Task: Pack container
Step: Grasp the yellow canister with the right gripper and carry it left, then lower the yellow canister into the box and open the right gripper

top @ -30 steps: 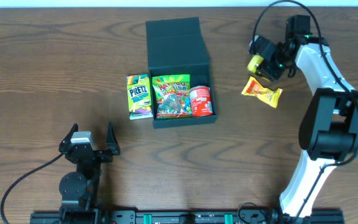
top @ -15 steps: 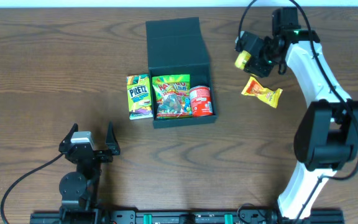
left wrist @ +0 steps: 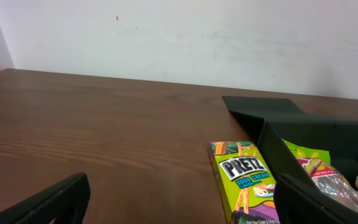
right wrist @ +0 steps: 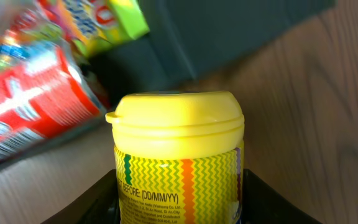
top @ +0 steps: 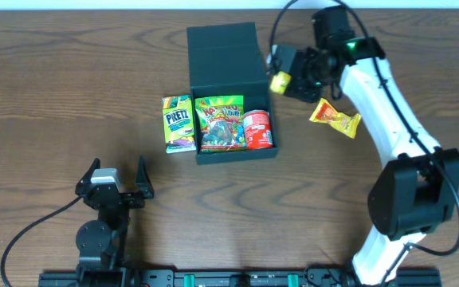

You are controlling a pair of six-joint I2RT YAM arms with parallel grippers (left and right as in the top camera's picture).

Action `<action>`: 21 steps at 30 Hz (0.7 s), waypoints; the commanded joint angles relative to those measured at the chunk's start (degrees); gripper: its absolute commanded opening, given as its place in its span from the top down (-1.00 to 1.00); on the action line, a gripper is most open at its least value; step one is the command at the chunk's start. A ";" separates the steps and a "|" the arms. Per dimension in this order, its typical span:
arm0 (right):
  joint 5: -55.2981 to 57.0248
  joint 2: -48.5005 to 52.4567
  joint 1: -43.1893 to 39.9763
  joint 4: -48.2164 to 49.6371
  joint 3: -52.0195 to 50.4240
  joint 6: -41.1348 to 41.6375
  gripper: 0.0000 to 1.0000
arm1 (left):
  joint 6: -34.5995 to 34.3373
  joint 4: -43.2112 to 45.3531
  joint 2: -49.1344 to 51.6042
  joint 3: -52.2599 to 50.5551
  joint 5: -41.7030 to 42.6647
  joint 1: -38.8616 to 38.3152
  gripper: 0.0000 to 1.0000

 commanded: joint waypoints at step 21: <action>-1.09 -0.17 9.97 0.44 1.49 -3.65 0.04 | 0.20 -3.04 -0.35 -0.85 -0.44 0.24 -0.91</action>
